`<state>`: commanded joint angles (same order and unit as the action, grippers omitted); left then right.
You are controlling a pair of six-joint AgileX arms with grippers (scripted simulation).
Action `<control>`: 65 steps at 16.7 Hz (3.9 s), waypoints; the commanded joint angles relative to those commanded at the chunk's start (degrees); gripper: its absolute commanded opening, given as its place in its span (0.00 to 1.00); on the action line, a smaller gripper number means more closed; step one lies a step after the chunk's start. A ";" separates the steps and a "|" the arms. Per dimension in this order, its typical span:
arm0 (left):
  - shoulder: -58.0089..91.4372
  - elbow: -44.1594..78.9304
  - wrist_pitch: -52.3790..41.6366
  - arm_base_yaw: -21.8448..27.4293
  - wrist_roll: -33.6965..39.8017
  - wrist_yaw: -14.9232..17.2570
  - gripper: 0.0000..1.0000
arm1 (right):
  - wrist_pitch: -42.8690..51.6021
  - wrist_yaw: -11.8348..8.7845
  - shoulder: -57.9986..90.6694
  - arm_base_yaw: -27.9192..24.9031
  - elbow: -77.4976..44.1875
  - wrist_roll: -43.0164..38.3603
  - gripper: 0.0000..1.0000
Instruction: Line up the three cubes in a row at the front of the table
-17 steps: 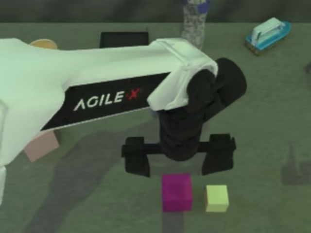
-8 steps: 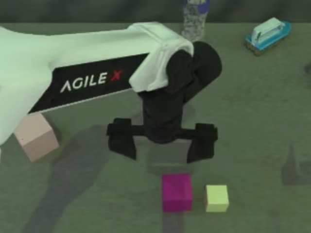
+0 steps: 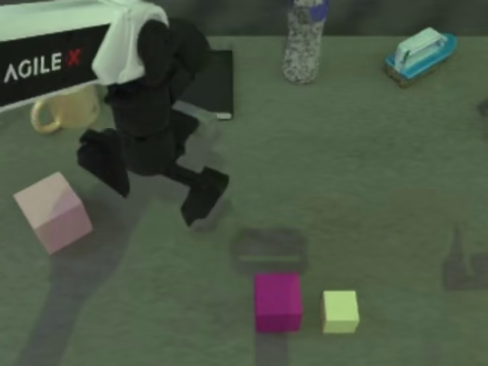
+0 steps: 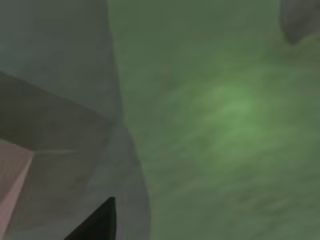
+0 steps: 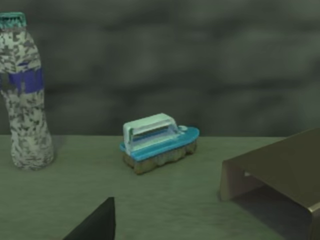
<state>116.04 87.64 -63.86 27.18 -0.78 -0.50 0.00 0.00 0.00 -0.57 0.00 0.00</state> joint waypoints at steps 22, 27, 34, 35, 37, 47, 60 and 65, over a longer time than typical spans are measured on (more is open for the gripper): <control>-1.71 -7.83 8.35 -23.83 -48.36 0.58 1.00 | 0.00 0.00 0.00 0.00 0.00 0.00 1.00; 2.83 -14.05 19.32 -23.98 -48.60 0.61 1.00 | 0.00 0.00 0.00 0.00 0.00 0.00 1.00; 3.49 -14.91 20.65 -24.01 -48.65 0.61 0.85 | 0.00 0.00 0.00 0.00 0.00 0.00 1.00; 3.49 -14.91 20.65 -24.01 -48.65 0.61 0.77 | 0.00 0.00 0.00 0.00 0.00 0.00 1.00; 3.49 -14.91 20.65 -24.01 -48.65 0.61 0.62 | 0.00 0.00 0.00 0.00 0.00 0.00 1.00; 3.49 -14.91 20.65 -24.01 -48.65 0.61 0.00 | 0.00 0.00 0.00 0.00 0.00 0.00 1.00; -0.72 -10.03 11.11 -24.42 -48.63 0.97 0.00 | 0.00 0.00 0.00 0.00 0.00 0.00 1.00; -3.60 -7.04 5.95 -24.94 -48.37 0.85 0.00 | 0.00 0.00 0.00 0.00 0.00 0.00 1.00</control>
<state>112.44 80.60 -57.92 2.24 -49.15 0.35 0.00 0.00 0.00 -0.57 0.00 0.00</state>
